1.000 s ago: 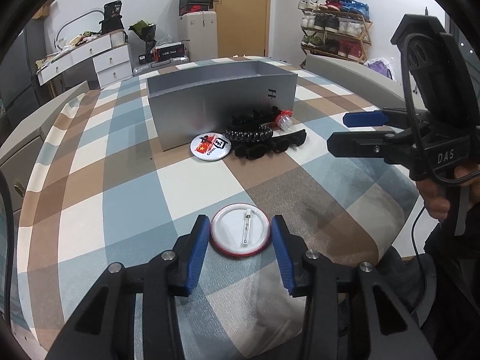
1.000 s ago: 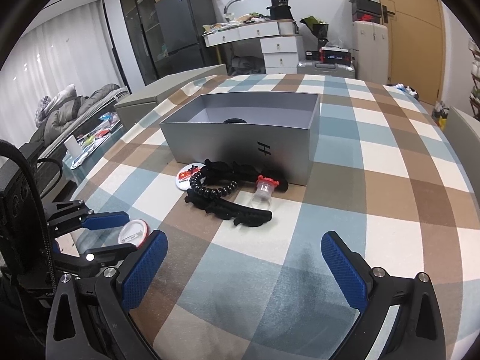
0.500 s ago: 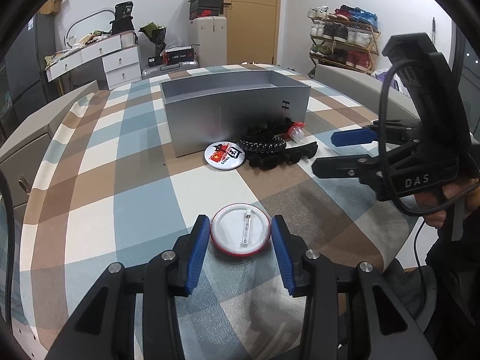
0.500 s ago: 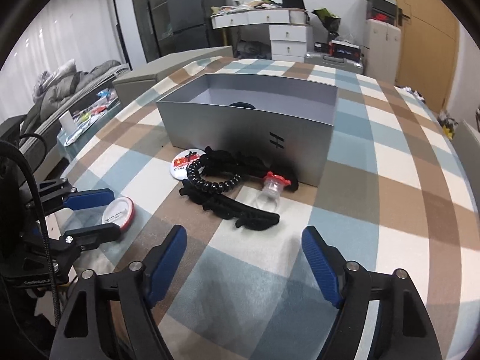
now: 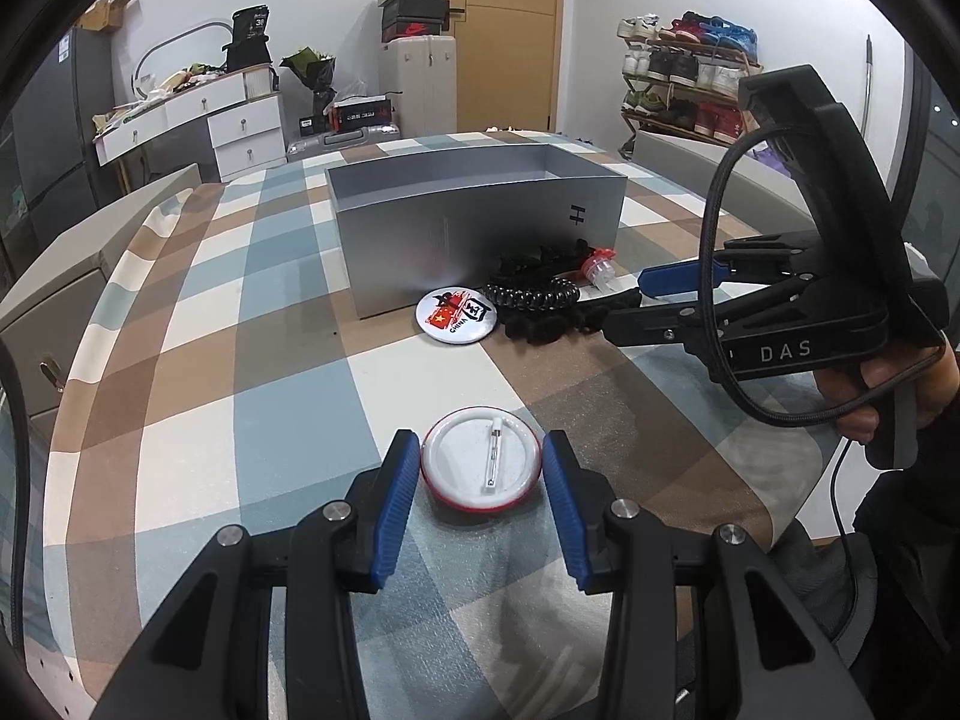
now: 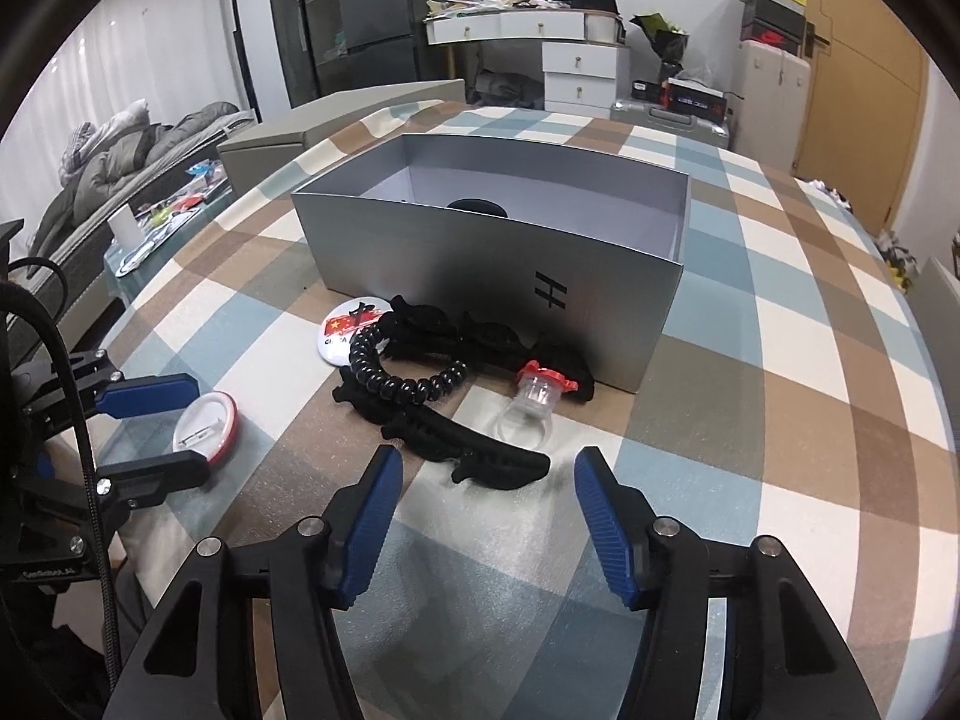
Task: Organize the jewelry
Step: 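Grasp the white red-rimmed badge with the left tool while the right tool approaches a red-capped vial, then close the right tool on the long black claw clip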
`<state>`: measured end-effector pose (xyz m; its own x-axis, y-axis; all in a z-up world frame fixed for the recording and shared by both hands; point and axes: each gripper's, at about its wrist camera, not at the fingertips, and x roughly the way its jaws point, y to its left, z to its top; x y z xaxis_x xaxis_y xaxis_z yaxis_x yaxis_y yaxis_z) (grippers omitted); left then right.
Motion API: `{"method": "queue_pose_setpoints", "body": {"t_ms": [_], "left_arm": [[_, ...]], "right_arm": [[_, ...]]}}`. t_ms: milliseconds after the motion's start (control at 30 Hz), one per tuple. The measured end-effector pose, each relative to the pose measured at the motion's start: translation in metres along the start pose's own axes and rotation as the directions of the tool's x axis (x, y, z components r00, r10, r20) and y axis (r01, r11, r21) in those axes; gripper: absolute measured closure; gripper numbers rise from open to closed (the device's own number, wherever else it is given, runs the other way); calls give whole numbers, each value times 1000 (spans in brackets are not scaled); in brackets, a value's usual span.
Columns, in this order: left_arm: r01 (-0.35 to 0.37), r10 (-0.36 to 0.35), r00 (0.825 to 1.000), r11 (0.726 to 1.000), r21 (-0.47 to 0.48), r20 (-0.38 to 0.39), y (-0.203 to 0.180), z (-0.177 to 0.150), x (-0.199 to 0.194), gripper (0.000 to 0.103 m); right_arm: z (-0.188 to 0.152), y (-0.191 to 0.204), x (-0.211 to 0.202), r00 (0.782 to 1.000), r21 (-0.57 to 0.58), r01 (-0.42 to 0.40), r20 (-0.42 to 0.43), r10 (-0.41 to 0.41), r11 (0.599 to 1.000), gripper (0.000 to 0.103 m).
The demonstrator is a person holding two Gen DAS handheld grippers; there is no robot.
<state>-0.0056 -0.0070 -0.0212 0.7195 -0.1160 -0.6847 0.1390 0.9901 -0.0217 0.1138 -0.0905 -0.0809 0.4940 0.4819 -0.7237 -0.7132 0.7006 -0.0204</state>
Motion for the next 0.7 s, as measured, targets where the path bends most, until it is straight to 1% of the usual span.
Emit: {"method": "queue_pose_setpoints", "body": {"t_ms": [67, 100, 133, 167, 233, 267, 467, 600, 700], "left_arm": [[-2, 2, 1000, 1000, 1, 0, 0, 0, 0, 67], [-2, 2, 1000, 1000, 1, 0, 0, 0, 0, 67], [-1, 1, 1000, 1000, 1, -1, 0, 0, 0, 67], [-2, 2, 1000, 1000, 0, -1, 0, 0, 0, 67], [-3, 3, 1000, 1000, 1, -2, 0, 0, 0, 67], [-2, 2, 1000, 1000, 1, -2, 0, 0, 0, 67], [-2, 2, 1000, 1000, 1, -3, 0, 1, 0, 67], [-5, 5, 1000, 1000, -2, 0, 0, 0, 1, 67], [-8, 8, 1000, 1000, -6, 3, 1, 0, 1, 67]], "right_arm": [[0, 1, 0, 1000, -7, 8, 0, -8, 1000, 49], [0, 1, 0, 1000, -13, 14, -1, -14, 1000, 53], [0, 1, 0, 1000, -18, 20, -1, -20, 1000, 59], [0, 2, 0, 1000, -20, 26, -1, -26, 999, 61], [0, 1, 0, 999, -24, 37, -1, -37, 999, 70], [0, 1, -1, 999, -27, 39, 1, -39, 999, 72], [-5, 7, -8, 998, -80, 68, 20, -67, 994, 72], [-10, 8, -16, 998, -90, 63, 37, -60, 994, 72], [-13, 8, -22, 998, -93, 44, 51, -39, 995, 72]]}}
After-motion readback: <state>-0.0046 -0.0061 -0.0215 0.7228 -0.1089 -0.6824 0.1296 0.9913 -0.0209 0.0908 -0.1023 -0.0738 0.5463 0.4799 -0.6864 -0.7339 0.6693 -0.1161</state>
